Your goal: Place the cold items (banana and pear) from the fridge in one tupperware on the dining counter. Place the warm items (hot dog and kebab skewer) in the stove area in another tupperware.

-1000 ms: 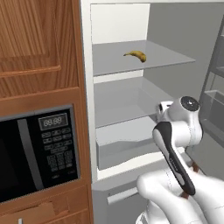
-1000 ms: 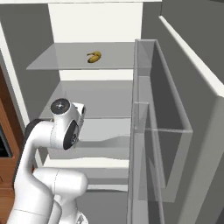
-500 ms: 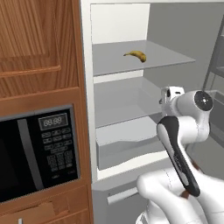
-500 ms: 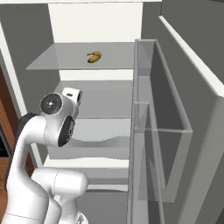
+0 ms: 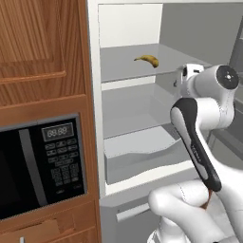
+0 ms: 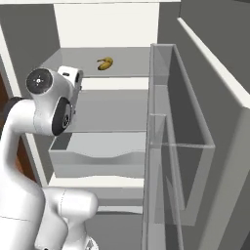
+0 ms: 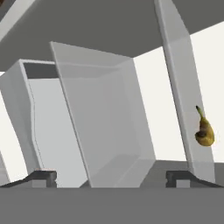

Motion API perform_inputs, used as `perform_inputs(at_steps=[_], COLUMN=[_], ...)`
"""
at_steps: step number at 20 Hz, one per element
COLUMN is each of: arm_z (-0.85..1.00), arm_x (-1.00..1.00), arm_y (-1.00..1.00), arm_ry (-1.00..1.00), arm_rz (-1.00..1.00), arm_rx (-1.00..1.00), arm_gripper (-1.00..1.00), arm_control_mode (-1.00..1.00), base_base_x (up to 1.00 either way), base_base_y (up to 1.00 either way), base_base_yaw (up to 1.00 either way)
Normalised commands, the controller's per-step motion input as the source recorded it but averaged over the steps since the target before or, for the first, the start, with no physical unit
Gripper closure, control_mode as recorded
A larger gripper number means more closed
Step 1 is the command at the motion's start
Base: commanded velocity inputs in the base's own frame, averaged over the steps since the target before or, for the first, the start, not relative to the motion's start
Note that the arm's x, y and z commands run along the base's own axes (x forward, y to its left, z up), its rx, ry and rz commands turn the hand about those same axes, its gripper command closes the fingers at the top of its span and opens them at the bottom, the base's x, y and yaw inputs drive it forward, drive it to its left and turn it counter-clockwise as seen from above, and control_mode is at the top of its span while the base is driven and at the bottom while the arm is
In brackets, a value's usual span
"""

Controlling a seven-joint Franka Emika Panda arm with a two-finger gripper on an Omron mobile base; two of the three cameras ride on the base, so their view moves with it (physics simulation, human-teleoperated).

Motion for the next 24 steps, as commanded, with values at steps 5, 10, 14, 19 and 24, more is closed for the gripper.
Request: perform_inputs(at_steps=[5, 10, 14, 19, 24], arm_z=[0.94, 0.63, 0.04, 0.08, 0.13], arm_x=[0.0, 0.0, 0.0, 0.11, 0.33], arm_y=[0.0, -0.05, -0.46, -0.11, 0.24], arm_ry=[-0.23, -0.23, -0.02, 0.0, -0.06], arm_rz=[-0.35, -0.53, -0.6, -0.4, -0.08], arm_rx=[0.24, 0.38, 0.44, 0.53, 0.44], arm_gripper=[-1.0, -1.0, -1.0, -1.0, -1.0], arm_control_mode=[-1.0, -1.0, -1.0, -1.0, -1.0], base_base_x=[0.0, 0.0, 0.0, 0.0, 0.0], base_base_y=[0.0, 0.0, 0.0, 0.0, 0.0], base_base_yaw=[0.0, 0.0, 0.0, 0.0, 0.0])
